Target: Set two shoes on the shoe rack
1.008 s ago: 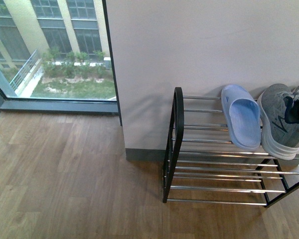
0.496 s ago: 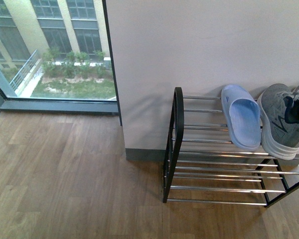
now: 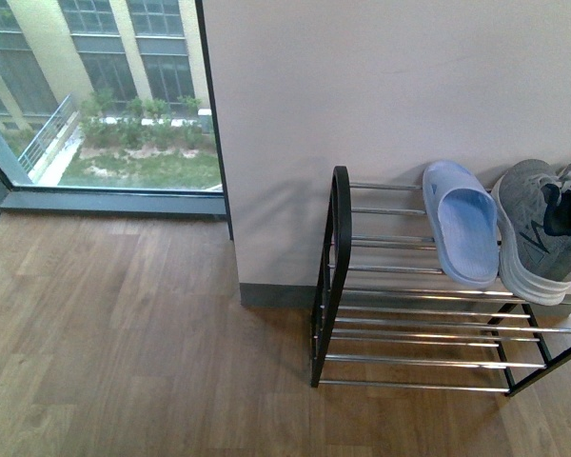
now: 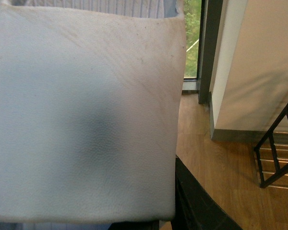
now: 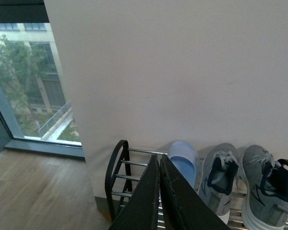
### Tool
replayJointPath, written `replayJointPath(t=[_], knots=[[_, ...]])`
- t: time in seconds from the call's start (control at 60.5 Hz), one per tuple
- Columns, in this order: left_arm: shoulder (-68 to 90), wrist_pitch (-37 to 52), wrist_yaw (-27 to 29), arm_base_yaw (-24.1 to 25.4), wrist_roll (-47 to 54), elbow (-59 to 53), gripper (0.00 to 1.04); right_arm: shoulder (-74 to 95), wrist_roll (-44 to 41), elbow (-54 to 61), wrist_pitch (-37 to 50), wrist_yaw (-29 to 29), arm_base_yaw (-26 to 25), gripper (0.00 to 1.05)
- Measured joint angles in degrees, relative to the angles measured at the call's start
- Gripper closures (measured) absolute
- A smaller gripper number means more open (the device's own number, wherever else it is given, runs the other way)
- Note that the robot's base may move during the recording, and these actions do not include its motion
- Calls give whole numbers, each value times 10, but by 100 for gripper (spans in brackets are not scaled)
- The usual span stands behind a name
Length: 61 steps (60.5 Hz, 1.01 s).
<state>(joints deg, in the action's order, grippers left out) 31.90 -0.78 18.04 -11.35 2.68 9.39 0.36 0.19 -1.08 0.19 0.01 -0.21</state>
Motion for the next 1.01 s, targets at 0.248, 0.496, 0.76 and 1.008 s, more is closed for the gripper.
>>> replayJointPath(t=[0.248,0.496,0.76,1.008], knots=[[0,0,0,0,0,0,103,0,0,0,0,0,0,94],[81,73,-63,-20,-90,29,103,0,0,0,0,0,0,45],[394,177,-119,-62,-165,211,103,0,0,0,0,0,0,9],[662,156,-131,-141,-228,428,103,0,0,0,0,0,0,9]])
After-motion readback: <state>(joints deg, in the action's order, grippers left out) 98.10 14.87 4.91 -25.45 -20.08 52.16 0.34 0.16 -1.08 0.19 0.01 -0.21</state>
